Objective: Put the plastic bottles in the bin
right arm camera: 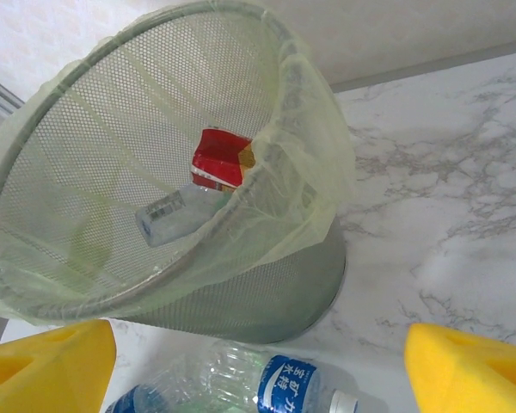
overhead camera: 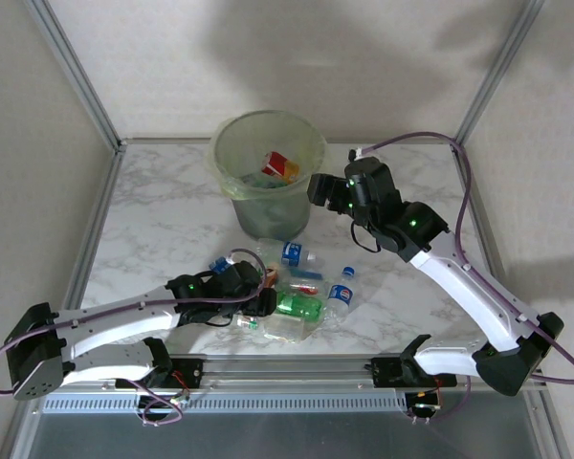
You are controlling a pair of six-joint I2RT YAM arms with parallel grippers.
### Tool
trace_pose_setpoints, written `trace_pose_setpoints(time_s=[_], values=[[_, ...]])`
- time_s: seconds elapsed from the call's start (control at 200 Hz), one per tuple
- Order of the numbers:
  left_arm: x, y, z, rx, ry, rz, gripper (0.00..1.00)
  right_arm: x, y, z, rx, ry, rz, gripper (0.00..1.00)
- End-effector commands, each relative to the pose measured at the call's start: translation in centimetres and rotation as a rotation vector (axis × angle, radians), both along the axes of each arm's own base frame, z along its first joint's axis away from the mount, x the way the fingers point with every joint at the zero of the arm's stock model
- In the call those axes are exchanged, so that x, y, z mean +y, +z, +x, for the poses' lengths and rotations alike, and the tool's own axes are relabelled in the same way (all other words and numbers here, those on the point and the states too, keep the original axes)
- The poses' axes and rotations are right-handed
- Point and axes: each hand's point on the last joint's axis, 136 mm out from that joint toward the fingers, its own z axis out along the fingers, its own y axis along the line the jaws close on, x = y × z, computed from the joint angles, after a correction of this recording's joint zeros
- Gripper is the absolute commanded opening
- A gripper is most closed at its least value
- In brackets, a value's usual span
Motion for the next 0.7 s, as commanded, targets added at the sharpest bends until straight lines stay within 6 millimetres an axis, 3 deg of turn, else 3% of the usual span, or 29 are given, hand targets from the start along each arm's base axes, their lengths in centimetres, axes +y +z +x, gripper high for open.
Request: trace_pose_setpoints(time_s=[0.0, 0.426, 0.696], values=[[0.3, 0.0, 0.4, -0.023, -0.002, 0.049, 0.81, -0.6, 1.0, 0.0, -0.029, -0.022, 0.036, 0.87], [0.3, -0.8, 0.4, -0.015, -0.008, 0.064, 0.75, -1.2, 0.5, -0.2, -0.021, -0.040, 0.038, 0.86], [0.4, -0.3, 0.4, -0.027, -0.006, 0.052, 0.70, -1.7, 0.6, -0.2, -0.026, -0.054, 0.044, 0.86]])
